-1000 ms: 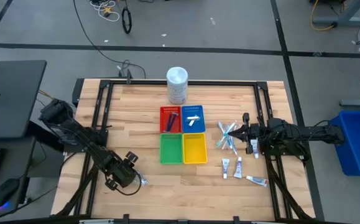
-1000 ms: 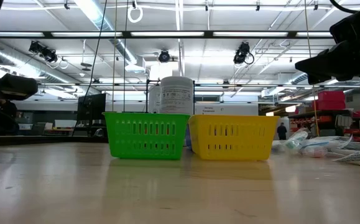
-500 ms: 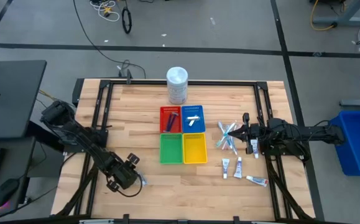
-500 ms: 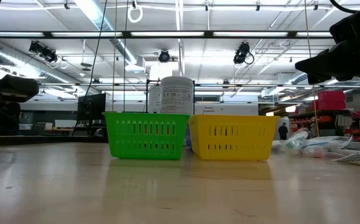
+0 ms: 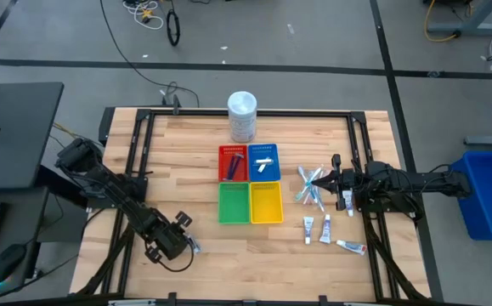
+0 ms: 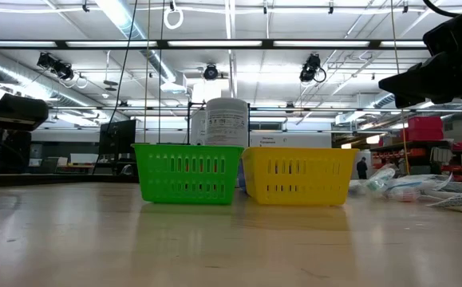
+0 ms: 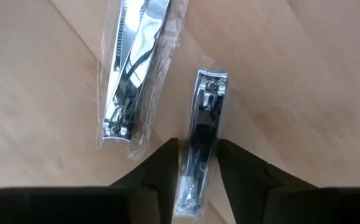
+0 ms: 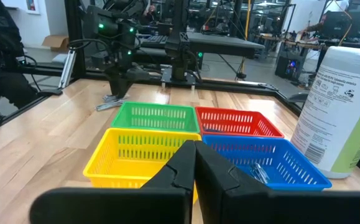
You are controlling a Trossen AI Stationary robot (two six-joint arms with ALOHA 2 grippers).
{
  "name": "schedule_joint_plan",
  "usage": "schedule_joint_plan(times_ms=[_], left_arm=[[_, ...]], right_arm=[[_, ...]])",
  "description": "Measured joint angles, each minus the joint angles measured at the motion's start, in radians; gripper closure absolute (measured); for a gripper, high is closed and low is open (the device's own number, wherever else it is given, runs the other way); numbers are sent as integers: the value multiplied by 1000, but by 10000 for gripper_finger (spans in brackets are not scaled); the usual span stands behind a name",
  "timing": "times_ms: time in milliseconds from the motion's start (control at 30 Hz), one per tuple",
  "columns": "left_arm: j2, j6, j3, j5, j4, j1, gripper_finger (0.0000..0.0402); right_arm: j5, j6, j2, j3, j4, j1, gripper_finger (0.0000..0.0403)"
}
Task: Pick & Place Travel size toiletries
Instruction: Put the silver nail cutter into the blue bin
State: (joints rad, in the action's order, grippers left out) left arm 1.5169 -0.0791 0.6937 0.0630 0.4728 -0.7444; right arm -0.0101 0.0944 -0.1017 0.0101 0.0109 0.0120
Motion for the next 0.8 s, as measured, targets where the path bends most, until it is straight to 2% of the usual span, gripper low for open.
schedule_joint_plan(times_ms=[367,600,800], left_arm=[[1,13,0,-10,-8,0,337],[4,29,15,-11,13,2,342],[6,31,117,-13,103,32,343]], right_arm=[[0,0,0,0,0,0,390],[0,0,0,0,0,0,390],[0,0,0,0,0,0,389]])
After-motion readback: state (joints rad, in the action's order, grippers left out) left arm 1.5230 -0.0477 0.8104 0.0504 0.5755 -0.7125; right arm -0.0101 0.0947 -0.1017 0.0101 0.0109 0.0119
